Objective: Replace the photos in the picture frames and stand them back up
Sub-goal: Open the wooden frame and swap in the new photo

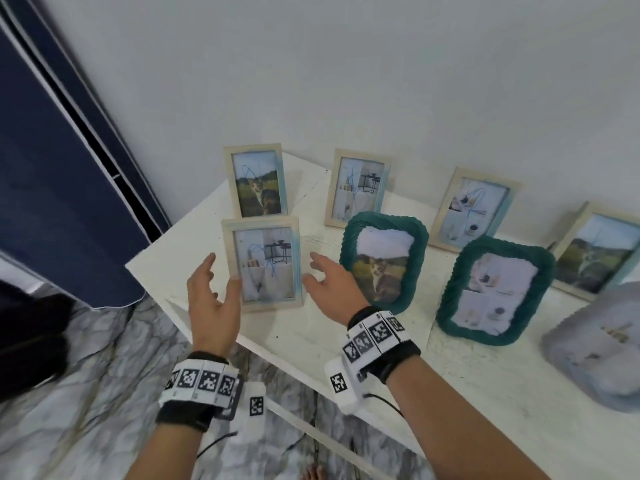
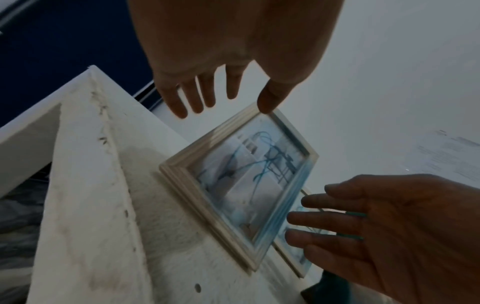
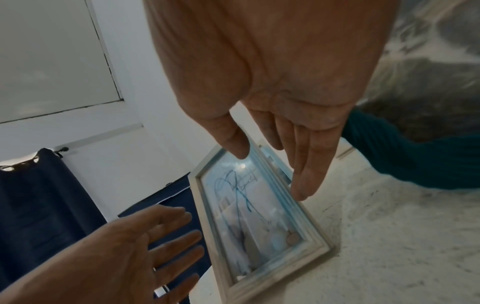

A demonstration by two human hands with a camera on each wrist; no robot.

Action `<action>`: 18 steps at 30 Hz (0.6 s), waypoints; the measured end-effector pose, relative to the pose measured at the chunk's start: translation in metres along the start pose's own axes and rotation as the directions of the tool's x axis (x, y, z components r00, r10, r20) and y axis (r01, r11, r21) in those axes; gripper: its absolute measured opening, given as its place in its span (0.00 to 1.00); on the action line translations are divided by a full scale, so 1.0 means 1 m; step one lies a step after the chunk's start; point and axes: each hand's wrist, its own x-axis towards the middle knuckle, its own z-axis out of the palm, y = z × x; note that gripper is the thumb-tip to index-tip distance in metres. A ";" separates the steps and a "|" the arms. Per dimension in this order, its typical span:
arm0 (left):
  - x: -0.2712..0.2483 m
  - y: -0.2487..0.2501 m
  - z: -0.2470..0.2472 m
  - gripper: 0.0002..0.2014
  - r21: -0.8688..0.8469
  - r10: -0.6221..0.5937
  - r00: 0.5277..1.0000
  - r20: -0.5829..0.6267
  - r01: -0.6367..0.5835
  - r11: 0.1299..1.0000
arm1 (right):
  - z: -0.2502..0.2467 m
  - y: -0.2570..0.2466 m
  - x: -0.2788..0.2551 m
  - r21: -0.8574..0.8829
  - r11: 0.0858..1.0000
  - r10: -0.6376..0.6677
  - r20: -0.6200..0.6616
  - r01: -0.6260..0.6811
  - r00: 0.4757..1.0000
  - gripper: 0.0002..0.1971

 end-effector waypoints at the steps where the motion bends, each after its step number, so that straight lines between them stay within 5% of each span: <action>1: 0.004 -0.003 0.001 0.26 -0.006 -0.041 0.998 0.037 0.041 0.999 | 0.003 -0.002 0.006 -0.003 1.000 0.006 0.015 -0.006 1.000 0.28; 6: 0.005 -0.003 0.007 0.24 -0.036 -0.086 0.989 0.122 0.091 0.995 | 0.012 -0.004 0.017 0.040 0.999 -0.037 0.014 0.036 0.999 0.20; 13: -0.026 0.027 -0.007 0.15 0.044 0.051 0.992 0.118 -0.056 0.997 | -0.014 0.018 -0.021 0.158 0.982 -0.078 -0.168 0.105 0.983 0.11; 16: -0.047 0.040 -0.004 0.13 0.025 0.073 0.971 0.226 -0.081 0.996 | -0.037 0.032 -0.056 0.315 0.933 -0.094 -0.248 0.172 0.964 0.02; 18: -0.069 0.052 0.007 0.13 -0.007 0.072 0.940 0.332 -0.074 0.997 | -0.054 0.045 -0.086 0.472 0.868 -0.029 -0.259 0.153 0.965 0.06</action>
